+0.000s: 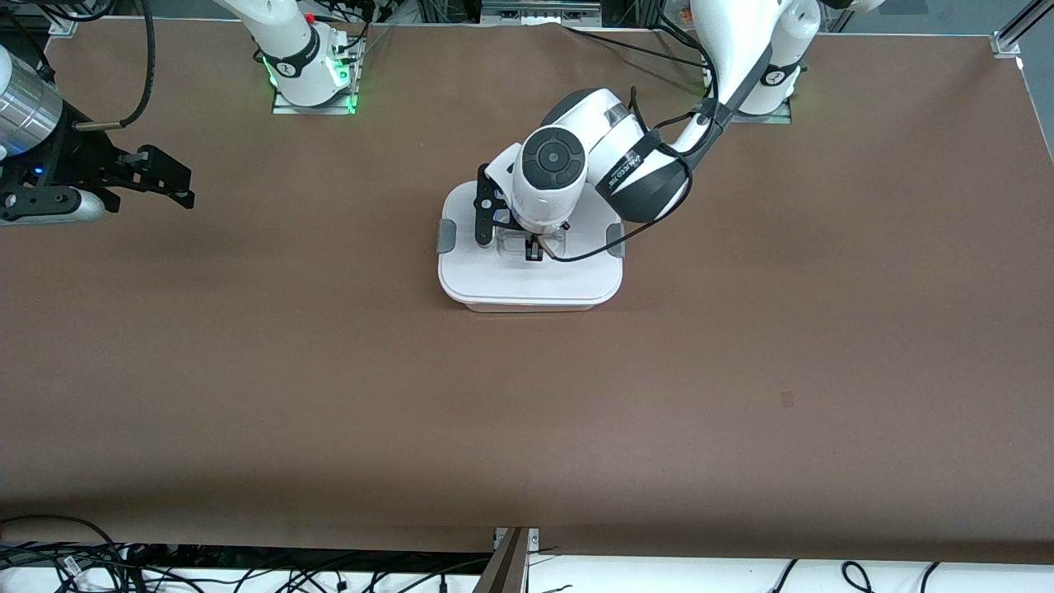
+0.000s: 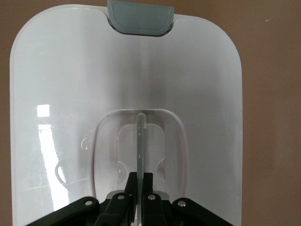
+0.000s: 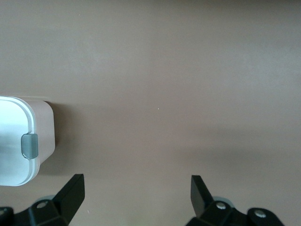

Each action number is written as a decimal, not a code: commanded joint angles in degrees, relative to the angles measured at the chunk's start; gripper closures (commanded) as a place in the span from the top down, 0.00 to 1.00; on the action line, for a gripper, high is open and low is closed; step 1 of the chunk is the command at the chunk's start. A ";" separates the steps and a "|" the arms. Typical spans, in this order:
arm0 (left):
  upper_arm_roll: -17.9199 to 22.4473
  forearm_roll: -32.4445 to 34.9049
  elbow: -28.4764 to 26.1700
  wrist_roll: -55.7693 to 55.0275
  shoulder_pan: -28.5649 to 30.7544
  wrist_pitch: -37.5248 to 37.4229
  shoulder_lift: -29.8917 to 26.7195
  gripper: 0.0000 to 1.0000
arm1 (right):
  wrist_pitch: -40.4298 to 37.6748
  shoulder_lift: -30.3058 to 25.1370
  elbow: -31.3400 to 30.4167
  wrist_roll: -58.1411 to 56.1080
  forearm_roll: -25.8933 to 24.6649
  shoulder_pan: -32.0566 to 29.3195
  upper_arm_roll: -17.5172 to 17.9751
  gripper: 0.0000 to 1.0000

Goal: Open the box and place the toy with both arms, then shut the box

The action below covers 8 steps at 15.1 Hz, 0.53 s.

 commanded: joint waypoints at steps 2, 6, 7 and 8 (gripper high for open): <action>0.09 0.89 -0.77 -2.11 -0.07 -1.68 -0.36 0.00 | 0.38 -0.27 -0.22 -0.63 -0.48 0.21 -0.09 1.00; 0.09 1.24 -0.85 -2.82 -0.33 -1.41 0.43 0.00 | 0.21 -0.35 -0.22 0.85 -0.47 0.21 -0.09 1.00; 0.09 1.33 -0.94 -2.73 -0.42 -1.41 0.52 0.00 | 0.21 -0.35 -0.22 1.12 -0.47 0.21 -0.09 1.00; 0.09 1.33 -1.03 -2.73 -0.42 -1.59 0.52 0.00 | 0.29 -0.35 -0.31 1.13 -0.47 0.21 -0.09 1.00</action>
